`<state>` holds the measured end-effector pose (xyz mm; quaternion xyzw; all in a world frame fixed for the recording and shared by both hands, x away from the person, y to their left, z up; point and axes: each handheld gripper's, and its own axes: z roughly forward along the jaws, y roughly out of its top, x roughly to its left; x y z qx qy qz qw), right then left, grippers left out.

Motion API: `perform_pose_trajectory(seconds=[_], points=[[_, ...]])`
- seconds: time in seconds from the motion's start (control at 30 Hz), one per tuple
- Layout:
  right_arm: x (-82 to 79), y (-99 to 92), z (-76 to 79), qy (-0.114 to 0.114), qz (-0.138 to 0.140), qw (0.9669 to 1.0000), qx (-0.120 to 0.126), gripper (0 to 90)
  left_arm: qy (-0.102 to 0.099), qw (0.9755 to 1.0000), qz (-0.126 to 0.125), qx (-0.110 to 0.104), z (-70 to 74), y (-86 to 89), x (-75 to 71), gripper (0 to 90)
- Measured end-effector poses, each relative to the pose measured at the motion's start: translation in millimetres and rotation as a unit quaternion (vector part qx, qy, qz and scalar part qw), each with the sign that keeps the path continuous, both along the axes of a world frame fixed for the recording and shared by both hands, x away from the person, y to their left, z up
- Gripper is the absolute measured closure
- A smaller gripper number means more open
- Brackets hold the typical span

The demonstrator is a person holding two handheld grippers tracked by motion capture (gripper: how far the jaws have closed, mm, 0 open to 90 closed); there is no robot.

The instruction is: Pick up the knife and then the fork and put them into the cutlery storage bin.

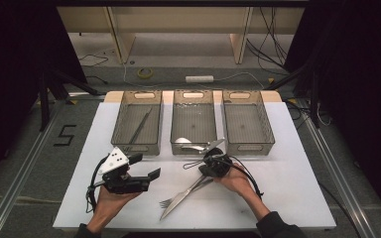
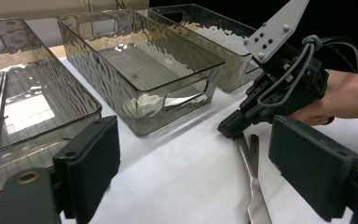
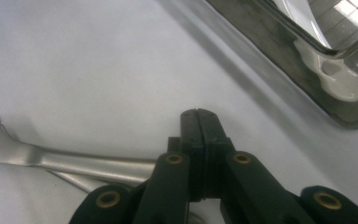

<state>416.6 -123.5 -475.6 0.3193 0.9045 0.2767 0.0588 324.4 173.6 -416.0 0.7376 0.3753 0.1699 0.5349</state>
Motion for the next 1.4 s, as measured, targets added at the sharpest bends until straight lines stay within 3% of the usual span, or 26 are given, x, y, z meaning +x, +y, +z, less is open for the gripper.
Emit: perform_pose_trajectory(seconds=[0.47, 1.4], points=[[-9.5, -8.1, 3.9, 0.034, 0.02, 0.9991, -0.017, 90.0, -0.001, 1.0, 0.001, 0.0, 0.1, 0.7, -0.3, 16.2], [-44.0, -25.3, 7.1, 0.049, 0.019, 0.9983, -0.027, 90.0, 0.001, 1.0, 0.0, 0.002, -0.1, 0.5, -0.4, 16.2]])
